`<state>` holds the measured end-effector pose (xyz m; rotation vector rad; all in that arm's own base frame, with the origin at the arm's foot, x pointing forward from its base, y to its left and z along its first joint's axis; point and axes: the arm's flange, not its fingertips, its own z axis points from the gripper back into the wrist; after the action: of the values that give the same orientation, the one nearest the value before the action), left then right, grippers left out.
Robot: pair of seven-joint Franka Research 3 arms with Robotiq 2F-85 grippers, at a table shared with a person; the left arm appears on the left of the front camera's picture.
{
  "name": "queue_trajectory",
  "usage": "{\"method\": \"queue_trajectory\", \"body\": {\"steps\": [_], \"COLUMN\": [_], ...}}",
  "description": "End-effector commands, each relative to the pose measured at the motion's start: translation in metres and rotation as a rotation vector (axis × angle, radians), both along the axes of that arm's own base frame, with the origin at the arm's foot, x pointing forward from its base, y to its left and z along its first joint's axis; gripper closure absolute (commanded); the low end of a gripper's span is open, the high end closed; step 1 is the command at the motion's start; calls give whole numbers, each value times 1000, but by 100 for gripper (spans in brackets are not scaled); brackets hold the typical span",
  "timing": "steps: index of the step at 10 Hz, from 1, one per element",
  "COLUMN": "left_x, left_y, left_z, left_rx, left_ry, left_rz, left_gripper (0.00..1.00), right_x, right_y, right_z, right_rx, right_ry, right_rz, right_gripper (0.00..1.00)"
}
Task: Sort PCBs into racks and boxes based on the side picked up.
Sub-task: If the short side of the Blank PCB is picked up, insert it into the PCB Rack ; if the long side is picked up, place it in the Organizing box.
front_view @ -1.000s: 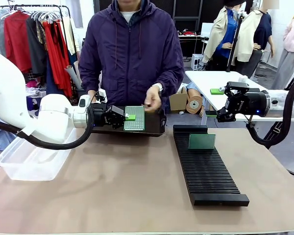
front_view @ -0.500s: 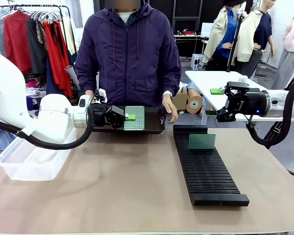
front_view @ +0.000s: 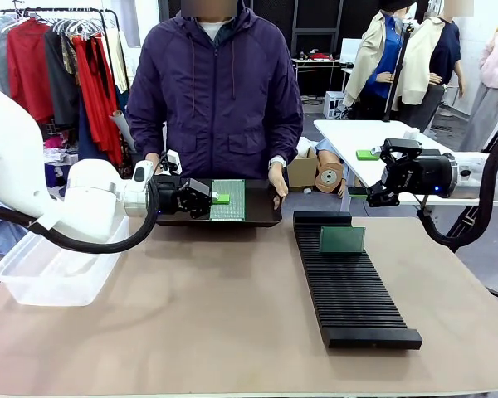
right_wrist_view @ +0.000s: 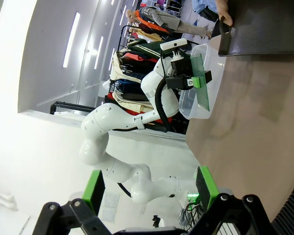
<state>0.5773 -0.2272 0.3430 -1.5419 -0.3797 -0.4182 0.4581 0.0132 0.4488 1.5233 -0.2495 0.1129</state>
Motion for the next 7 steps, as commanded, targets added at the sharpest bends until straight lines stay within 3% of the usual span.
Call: {"method": "queue_trajectory", "body": {"steps": [1, 7], "left_x": [0, -2], "left_y": [0, 3], "left_z": [2, 7], "left_rx": [-1, 47], "left_ry": [-3, 17], "left_rz": [1, 12], "left_gripper": [100, 100], "right_x": [-1, -1], "right_y": [1, 1], "right_z": [2, 2], "right_rx": [2, 2], "right_ry": [-14, -14], "right_rz": [5, 5], "right_gripper": [0, 0]}}
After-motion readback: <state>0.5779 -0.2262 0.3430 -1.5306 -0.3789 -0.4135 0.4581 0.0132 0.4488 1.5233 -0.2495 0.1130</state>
